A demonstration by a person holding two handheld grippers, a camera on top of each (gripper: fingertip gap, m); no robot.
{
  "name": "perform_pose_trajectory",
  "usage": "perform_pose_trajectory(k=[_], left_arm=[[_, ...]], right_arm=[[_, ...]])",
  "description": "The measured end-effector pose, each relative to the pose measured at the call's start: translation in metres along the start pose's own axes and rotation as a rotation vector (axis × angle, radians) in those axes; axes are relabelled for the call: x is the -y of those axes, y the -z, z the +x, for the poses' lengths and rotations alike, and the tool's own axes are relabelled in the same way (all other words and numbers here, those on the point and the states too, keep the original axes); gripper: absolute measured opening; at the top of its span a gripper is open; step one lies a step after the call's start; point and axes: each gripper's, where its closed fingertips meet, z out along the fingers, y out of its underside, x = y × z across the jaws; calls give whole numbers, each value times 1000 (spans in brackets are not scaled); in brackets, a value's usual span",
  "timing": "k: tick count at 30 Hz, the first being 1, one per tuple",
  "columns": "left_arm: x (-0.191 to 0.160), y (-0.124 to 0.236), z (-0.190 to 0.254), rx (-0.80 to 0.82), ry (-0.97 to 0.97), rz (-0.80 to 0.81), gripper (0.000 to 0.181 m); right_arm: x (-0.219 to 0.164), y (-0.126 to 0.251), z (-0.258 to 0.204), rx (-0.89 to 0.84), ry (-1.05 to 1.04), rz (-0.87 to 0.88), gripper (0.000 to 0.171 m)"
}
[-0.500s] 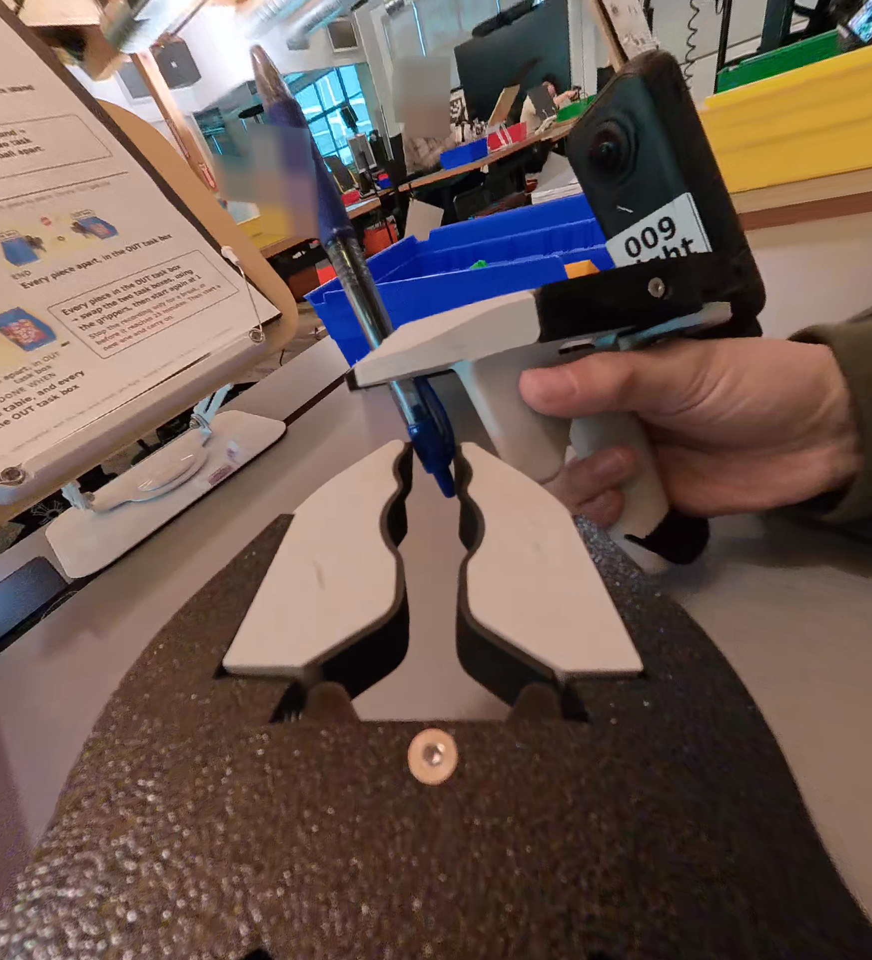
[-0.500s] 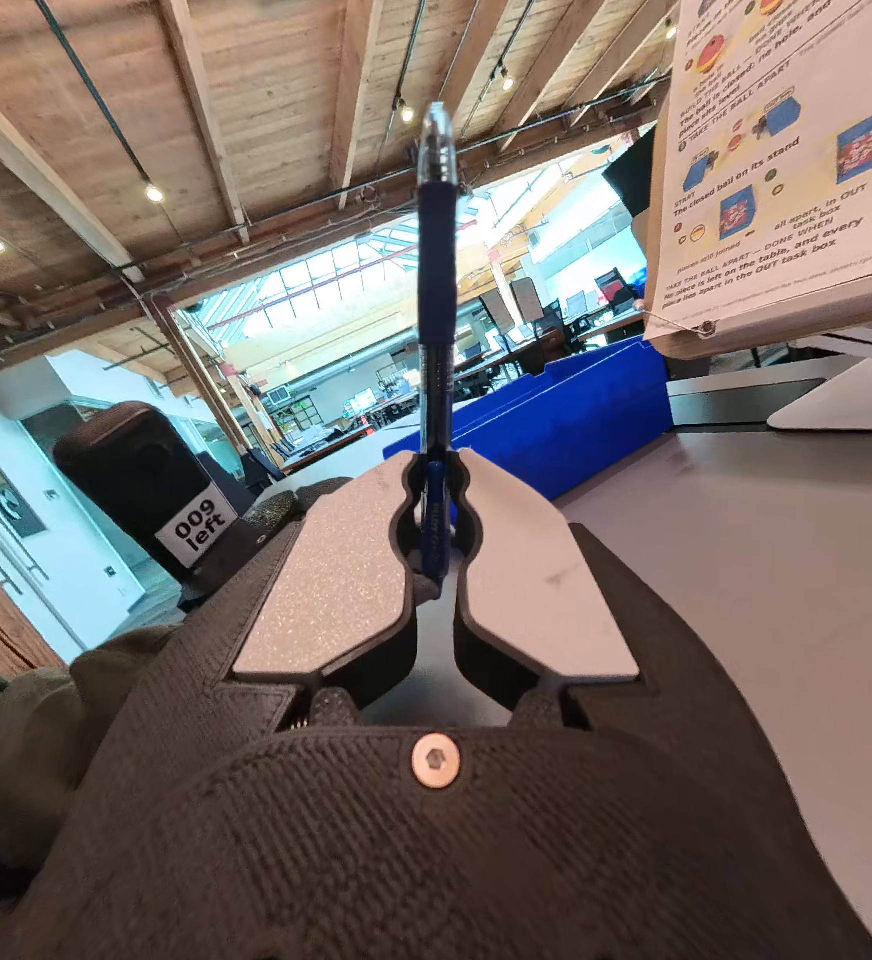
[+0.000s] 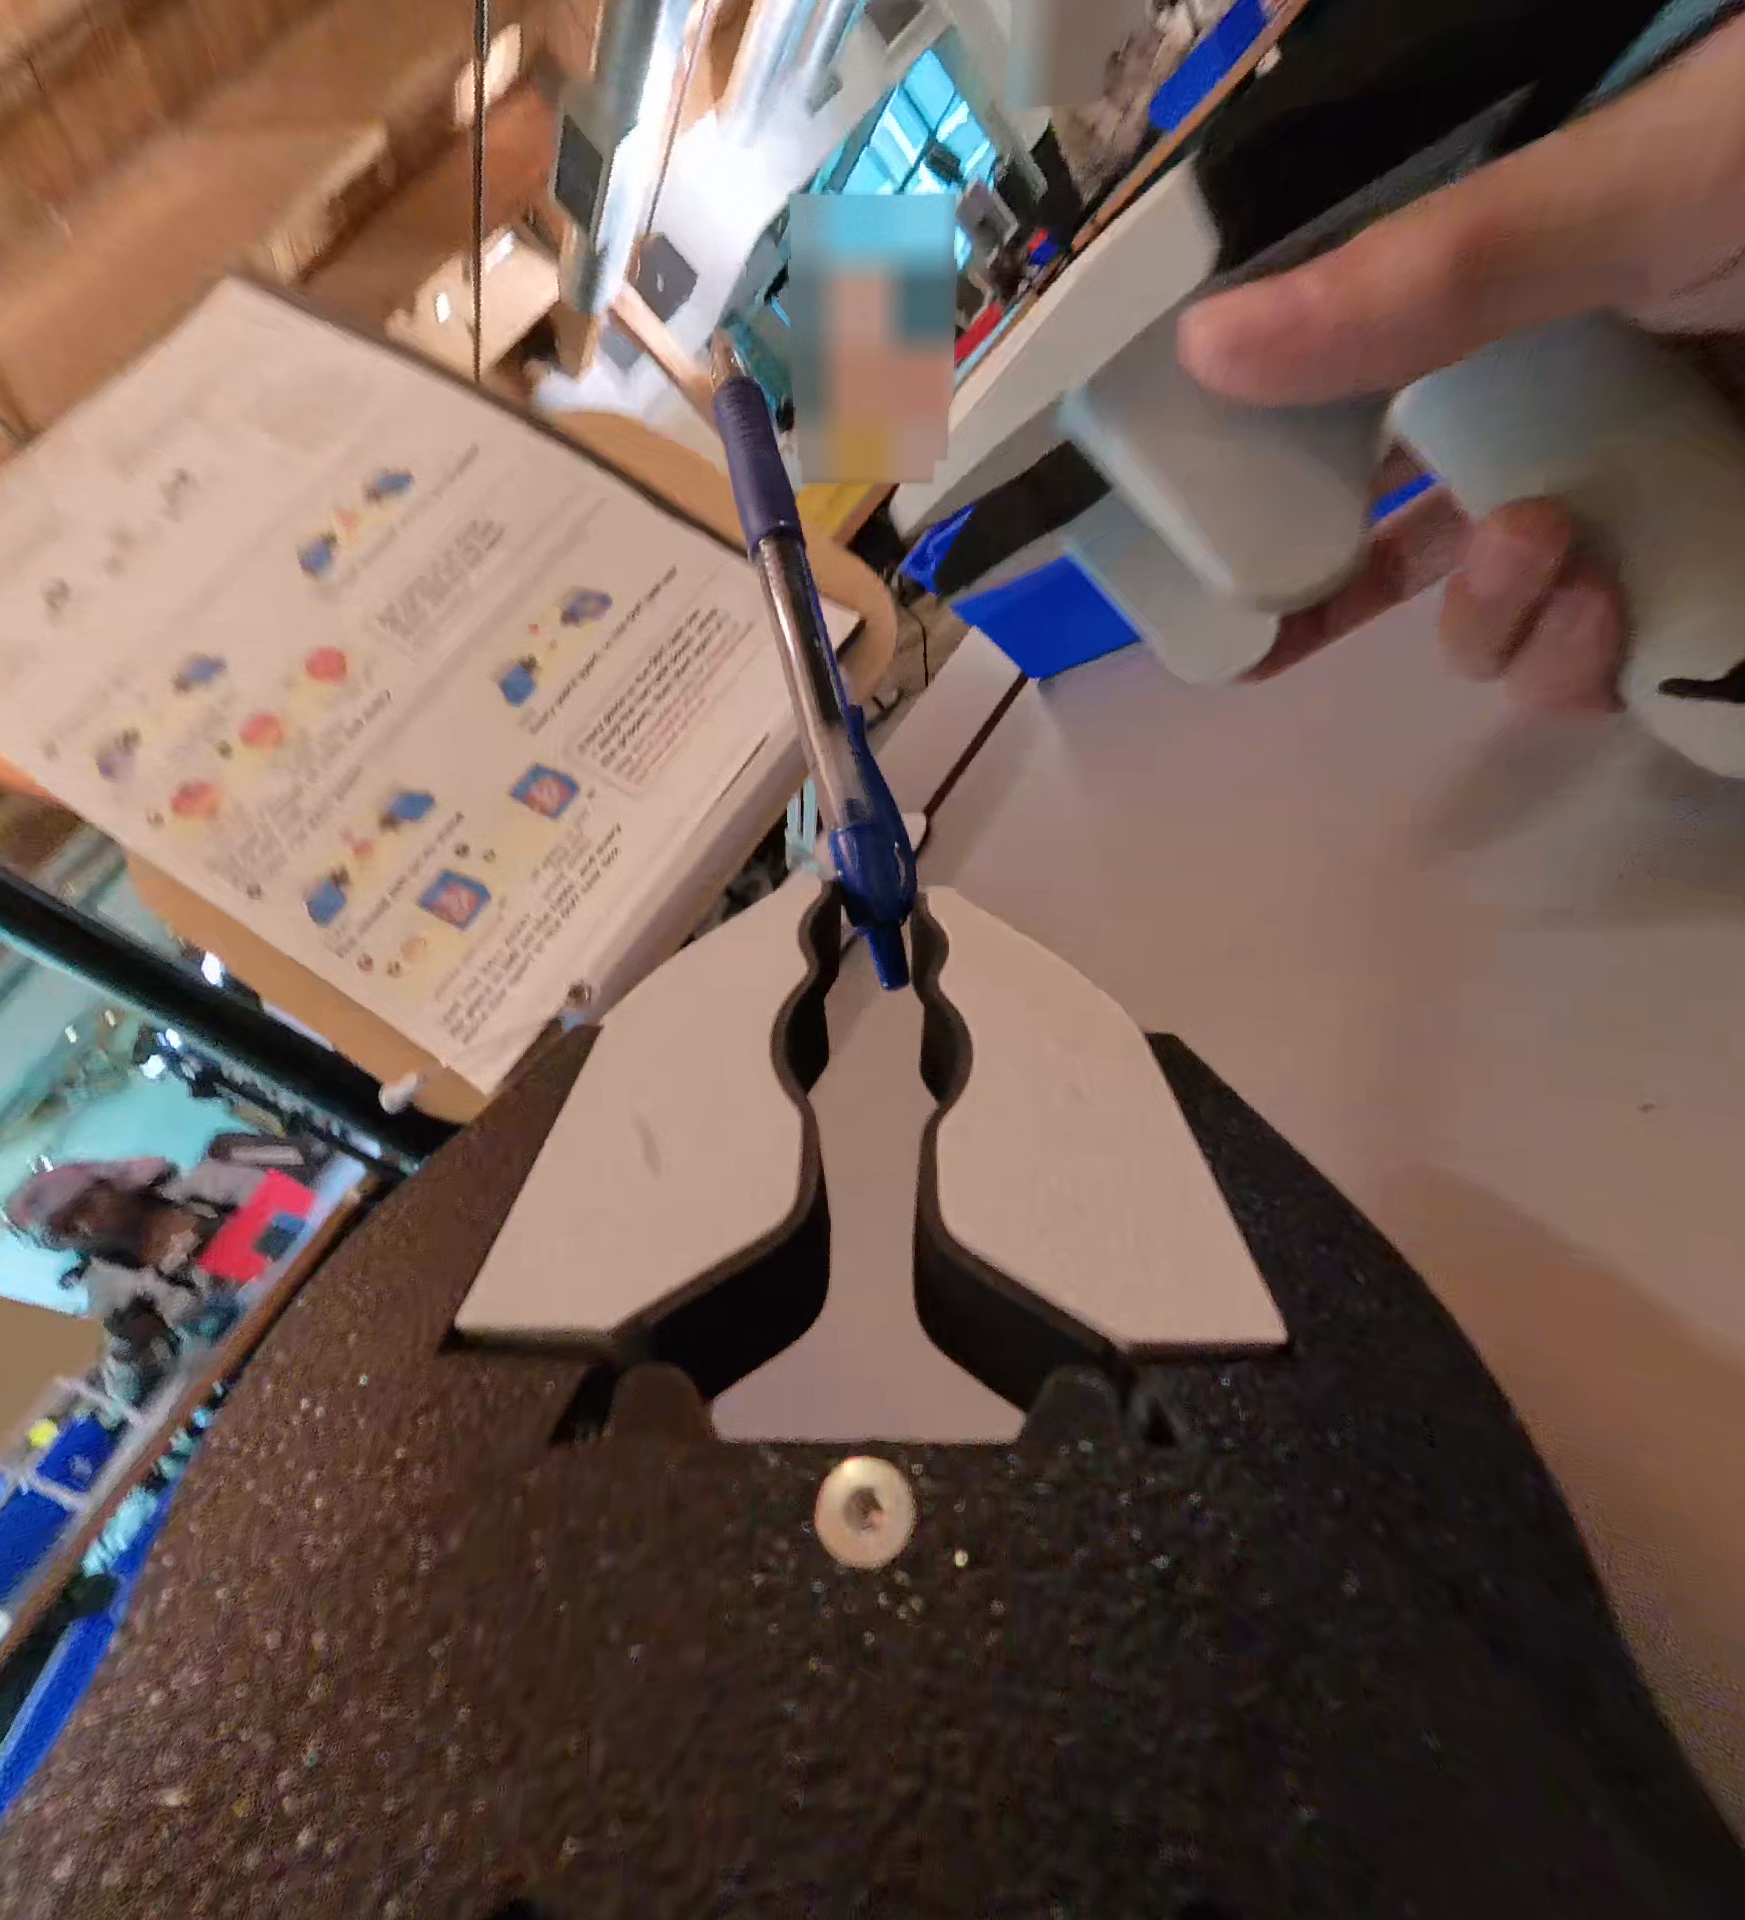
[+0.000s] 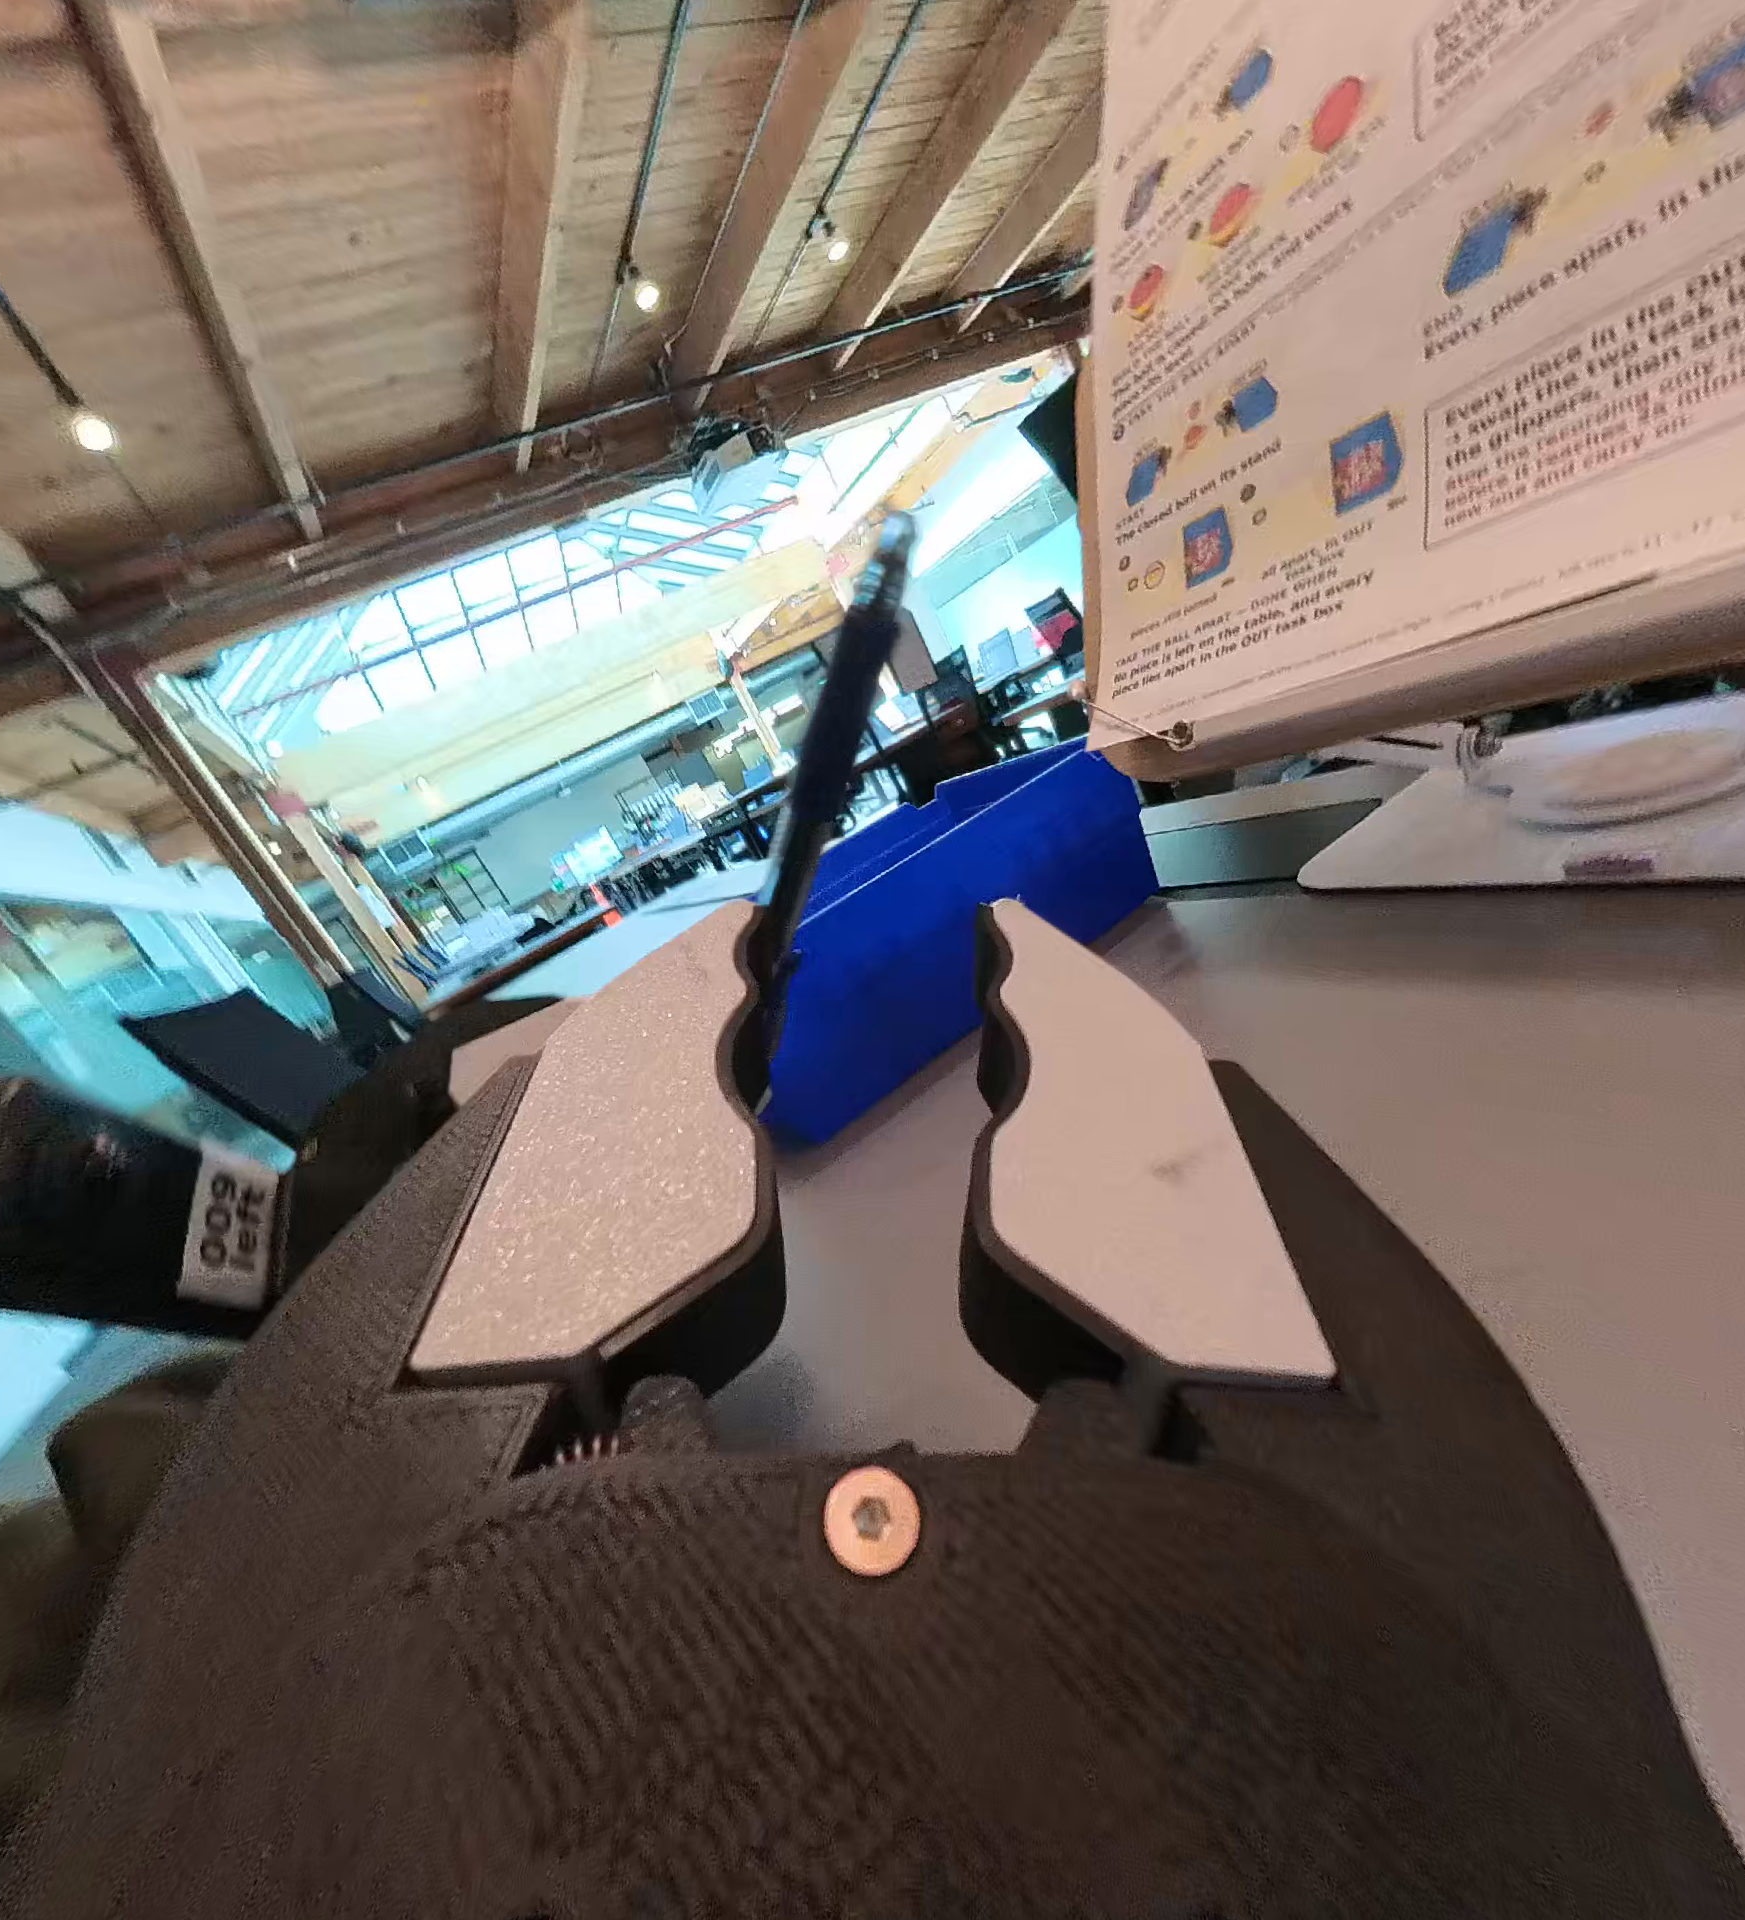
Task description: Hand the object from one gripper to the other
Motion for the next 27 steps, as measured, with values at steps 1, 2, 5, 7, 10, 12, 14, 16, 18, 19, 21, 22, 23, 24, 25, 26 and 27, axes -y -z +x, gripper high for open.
perform_pose_trajectory(k=[1, 2, 5, 7, 10, 12, 14, 16, 18, 19, 21, 22, 23, 24, 25, 26, 27], left_arm=[[6, 0, 3, -7, -30, 28, 12], [10, 1, 8, -26, -61, 44, 12], [11, 0, 10, -16, -130, 25, 12], [9, -1, 9, -5, -162, 8, 12], [1, -3, 5, 21, -179, -50, 12], [-3, -3, 2, 36, -165, -73, 12], [-9, -3, -2, 48, -133, -119, 12], [-12, -4, -3, 52, -84, -135, 12], [-13, -4, -4, 53, -62, -146, 12], [-12, -4, -2, 44, -75, -136, 12], [-6, -5, 5, 19, -140, -100, 12], [-6, -5, 8, 12, -167, -110, 12], [-7, -6, 10, 5, -187, -123, 12], [-8, -7, 12, 3, -202, -132, 12], [-9, -8, 13, 4, -205, -144, 12], [-10, -9, 13, 5, -199, -152, 12], [-10, -9, 13, 3, -189, -149, 12]], right_arm=[[1, 0, 2, -4, -44, 16, 39], [3, 1, 3, 3, -87, 38, 40], [15, 6, 1, 59, -154, 107, 36], [22, 10, 0, 75, -148, 133, 36], [25, 10, -11, 147, -134, 118, 36], [23, 9, -16, 165, -108, 94, 39], [18, 7, -16, 146, -74, 67, 43], [13, 5, -15, 137, -55, 40, 45], [10, 4, -14, 127, -40, 24, 47], [9, 4, -13, 121, -38, 24, 47], [12, 5, -11, 105, -45, 40, 47], [14, 6, -11, 109, -50, 53, 46], [16, 7, -12, 115, -53, 63, 43], [18, 8, -11, 110, -46, 77, 35], [22, 10, -8, 89, -30, 98, 23], [25, 13, -3, 55, -13, 121, 12], [25, 14, 2, 18, -5, 119, 12]])
